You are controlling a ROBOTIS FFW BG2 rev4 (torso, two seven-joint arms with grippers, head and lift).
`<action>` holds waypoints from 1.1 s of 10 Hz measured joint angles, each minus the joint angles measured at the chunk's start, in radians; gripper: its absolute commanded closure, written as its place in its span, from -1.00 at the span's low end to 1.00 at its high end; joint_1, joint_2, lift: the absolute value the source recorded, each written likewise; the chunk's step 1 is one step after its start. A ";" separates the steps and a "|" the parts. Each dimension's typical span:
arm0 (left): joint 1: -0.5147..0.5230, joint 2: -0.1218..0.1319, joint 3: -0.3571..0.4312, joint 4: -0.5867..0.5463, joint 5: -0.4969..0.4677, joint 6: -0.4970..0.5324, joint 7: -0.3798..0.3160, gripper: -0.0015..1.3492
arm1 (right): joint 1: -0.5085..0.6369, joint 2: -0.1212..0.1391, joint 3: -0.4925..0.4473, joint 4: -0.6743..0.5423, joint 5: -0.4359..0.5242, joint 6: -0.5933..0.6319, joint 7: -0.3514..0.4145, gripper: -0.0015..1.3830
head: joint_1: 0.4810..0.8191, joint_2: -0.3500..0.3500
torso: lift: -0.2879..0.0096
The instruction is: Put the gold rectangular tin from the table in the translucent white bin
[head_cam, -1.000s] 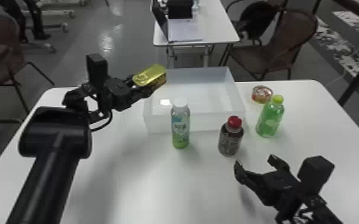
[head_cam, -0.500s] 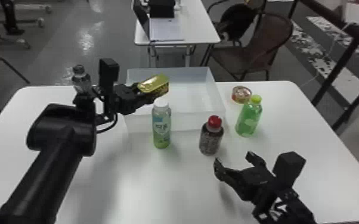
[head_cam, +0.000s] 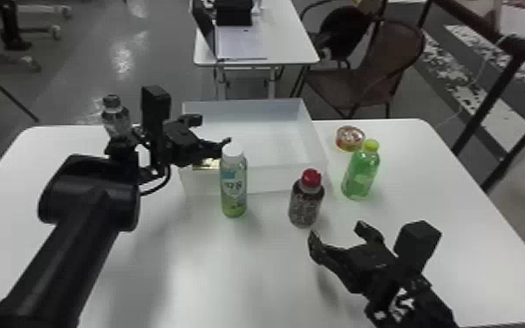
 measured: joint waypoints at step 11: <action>0.527 -0.047 0.470 -0.690 0.108 0.097 0.063 -0.84 | 0.015 -0.037 -0.005 -0.038 -0.008 0.001 -0.027 -0.85 | 0.27 0.46 | 0.06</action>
